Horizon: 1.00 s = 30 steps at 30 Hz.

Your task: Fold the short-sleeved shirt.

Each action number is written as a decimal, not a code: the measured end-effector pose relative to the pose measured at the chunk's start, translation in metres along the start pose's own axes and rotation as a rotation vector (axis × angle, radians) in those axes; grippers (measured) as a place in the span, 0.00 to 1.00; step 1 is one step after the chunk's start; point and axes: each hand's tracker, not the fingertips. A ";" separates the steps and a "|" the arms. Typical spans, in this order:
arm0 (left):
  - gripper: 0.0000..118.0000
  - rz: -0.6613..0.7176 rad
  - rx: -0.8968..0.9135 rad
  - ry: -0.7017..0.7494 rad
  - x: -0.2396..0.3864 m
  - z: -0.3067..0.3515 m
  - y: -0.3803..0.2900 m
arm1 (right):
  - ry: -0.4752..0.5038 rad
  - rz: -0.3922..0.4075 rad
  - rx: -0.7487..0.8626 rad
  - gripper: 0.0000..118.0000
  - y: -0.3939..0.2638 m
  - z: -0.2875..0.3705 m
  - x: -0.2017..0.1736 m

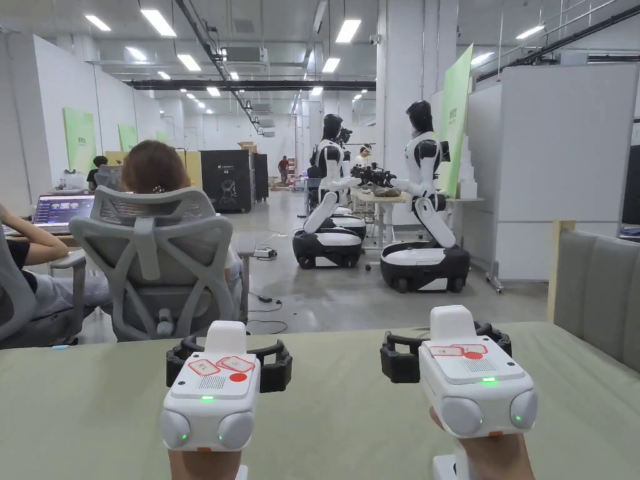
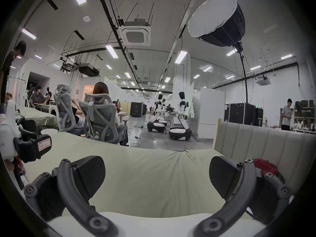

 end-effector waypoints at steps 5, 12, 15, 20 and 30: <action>1.00 -0.006 0.005 0.003 -0.002 0.001 0.000 | 0.015 -0.034 0.002 1.00 0.002 0.000 0.003; 1.00 -0.008 0.007 0.005 -0.004 0.003 0.002 | 0.058 -0.073 0.017 1.00 0.008 0.002 0.003; 1.00 -0.014 0.004 0.004 -0.004 0.002 0.001 | -0.013 -0.080 -0.014 1.00 0.015 0.005 -0.004; 1.00 -0.026 -0.003 0.009 -0.005 0.002 0.001 | -0.141 -0.001 -0.027 1.00 0.024 0.012 -0.021; 1.00 -0.018 0.002 0.006 -0.007 0.001 0.004 | -0.104 0.028 -0.011 1.00 0.019 0.015 -0.030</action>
